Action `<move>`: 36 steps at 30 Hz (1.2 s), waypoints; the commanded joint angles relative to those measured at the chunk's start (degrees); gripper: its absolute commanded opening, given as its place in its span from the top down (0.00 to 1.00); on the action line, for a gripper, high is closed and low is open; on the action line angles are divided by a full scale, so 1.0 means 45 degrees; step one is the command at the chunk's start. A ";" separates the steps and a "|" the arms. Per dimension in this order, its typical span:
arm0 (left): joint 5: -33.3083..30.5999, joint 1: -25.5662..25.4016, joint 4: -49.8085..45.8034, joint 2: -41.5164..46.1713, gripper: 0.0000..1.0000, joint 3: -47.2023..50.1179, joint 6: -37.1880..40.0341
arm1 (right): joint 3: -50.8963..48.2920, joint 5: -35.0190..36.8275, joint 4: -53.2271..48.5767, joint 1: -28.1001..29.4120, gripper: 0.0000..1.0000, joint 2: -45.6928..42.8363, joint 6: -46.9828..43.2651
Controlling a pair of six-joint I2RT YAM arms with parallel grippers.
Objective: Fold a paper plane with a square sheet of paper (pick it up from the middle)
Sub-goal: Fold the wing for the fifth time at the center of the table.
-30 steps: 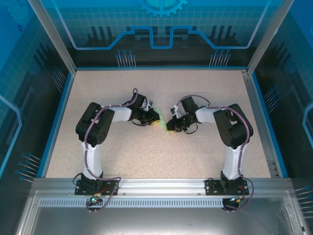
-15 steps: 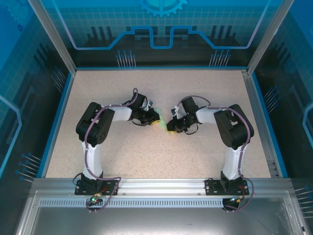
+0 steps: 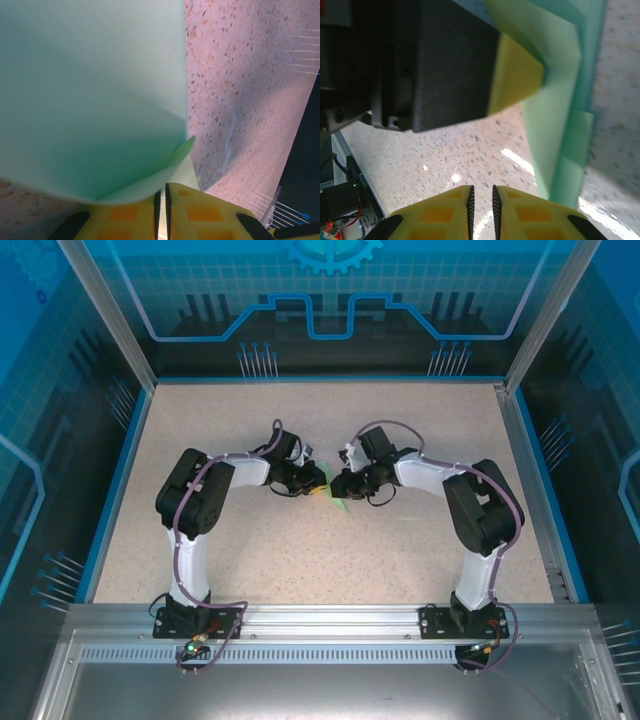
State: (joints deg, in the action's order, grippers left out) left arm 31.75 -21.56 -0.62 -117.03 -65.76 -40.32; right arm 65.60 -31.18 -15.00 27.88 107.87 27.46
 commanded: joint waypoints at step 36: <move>-0.0652 -0.0013 -0.1553 -0.0505 0.86 -0.0641 0.0443 | 0.0449 0.1258 -0.2422 0.0114 0.86 0.1117 -0.0654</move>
State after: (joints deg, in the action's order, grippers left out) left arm 31.31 -21.56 -4.03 -117.47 -67.55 -40.01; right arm 68.99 -27.51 -21.15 28.10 114.34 25.61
